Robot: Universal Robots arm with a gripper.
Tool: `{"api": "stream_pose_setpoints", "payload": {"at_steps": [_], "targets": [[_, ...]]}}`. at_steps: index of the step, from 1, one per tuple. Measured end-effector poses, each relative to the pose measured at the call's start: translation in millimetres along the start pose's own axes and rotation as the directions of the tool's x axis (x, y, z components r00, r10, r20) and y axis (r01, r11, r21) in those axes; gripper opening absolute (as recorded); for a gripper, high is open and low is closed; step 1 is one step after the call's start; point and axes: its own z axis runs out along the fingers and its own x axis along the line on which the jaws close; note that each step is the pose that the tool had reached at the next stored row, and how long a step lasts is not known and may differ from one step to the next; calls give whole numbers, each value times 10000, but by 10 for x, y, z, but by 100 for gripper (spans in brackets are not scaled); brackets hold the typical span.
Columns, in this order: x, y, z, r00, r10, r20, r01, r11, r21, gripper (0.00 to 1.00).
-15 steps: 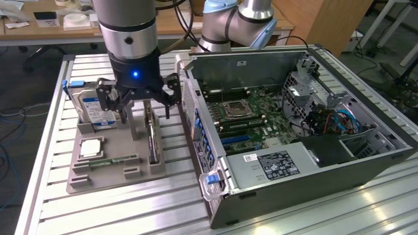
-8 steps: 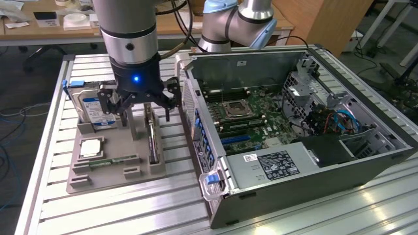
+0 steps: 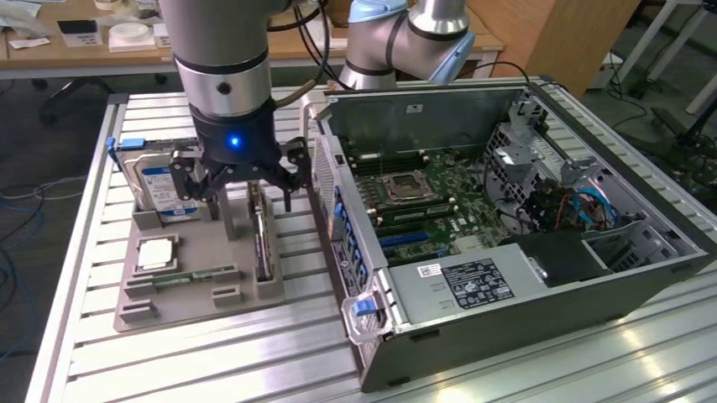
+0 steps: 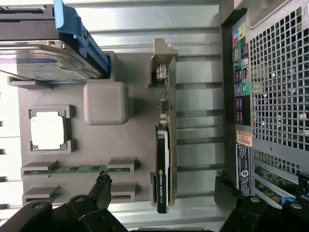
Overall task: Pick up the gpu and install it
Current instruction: 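Pick up the gpu and move the gpu toward the slot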
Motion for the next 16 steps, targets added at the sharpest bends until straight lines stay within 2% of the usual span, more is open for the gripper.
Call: {"api": "stream_pose_setpoints", "payload": {"at_steps": [16], "targets": [[2, -4, 103, 10000, 0, 0, 0, 10000, 0, 94]]}}
